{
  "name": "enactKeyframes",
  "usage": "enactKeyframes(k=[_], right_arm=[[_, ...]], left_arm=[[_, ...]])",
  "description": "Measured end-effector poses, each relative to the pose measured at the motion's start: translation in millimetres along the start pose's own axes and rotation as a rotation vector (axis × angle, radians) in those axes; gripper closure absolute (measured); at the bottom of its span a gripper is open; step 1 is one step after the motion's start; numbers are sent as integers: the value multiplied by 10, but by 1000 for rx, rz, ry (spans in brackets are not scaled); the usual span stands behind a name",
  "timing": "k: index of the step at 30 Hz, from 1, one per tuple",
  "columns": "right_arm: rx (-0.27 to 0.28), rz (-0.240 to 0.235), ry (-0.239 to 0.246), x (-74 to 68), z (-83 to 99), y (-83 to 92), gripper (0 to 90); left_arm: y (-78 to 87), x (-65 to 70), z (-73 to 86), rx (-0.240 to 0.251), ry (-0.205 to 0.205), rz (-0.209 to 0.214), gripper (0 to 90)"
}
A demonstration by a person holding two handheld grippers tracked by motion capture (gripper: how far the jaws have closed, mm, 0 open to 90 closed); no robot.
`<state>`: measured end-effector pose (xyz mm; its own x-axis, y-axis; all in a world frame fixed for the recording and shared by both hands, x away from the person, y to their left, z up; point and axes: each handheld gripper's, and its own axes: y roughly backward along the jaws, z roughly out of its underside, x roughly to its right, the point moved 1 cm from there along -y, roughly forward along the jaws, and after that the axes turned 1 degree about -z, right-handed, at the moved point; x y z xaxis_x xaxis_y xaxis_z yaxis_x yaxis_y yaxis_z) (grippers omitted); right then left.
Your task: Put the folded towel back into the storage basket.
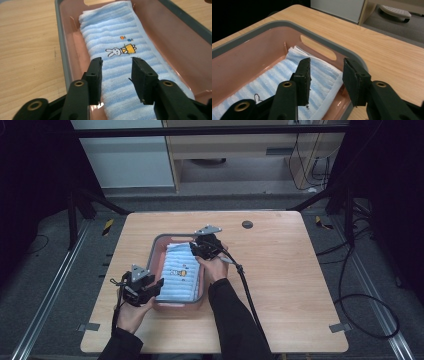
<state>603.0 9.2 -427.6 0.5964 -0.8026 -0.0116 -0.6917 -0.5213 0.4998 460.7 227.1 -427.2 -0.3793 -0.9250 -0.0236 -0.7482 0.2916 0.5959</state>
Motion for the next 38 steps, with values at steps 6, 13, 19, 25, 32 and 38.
enactKeyframes(k=[6,13,19,25,32,38], right_arm=[[36,-3,-11,54,-25,166,438],[50,7,-38,192,5,429,309],[60,11,-54,367,109,704,273],[62,15,-81,537,270,956,239],[42,33,-87,721,506,1200,210],[29,65,-89,863,726,1389,192]], left_arm=[[79,-20,-40,63,6,15,467],[158,-84,-52,99,4,14,378],[194,-149,-44,108,3,23,322],[207,-206,-12,112,-11,9,279],[229,-317,27,125,-5,-5,236],[234,-417,58,122,3,-23,213]])
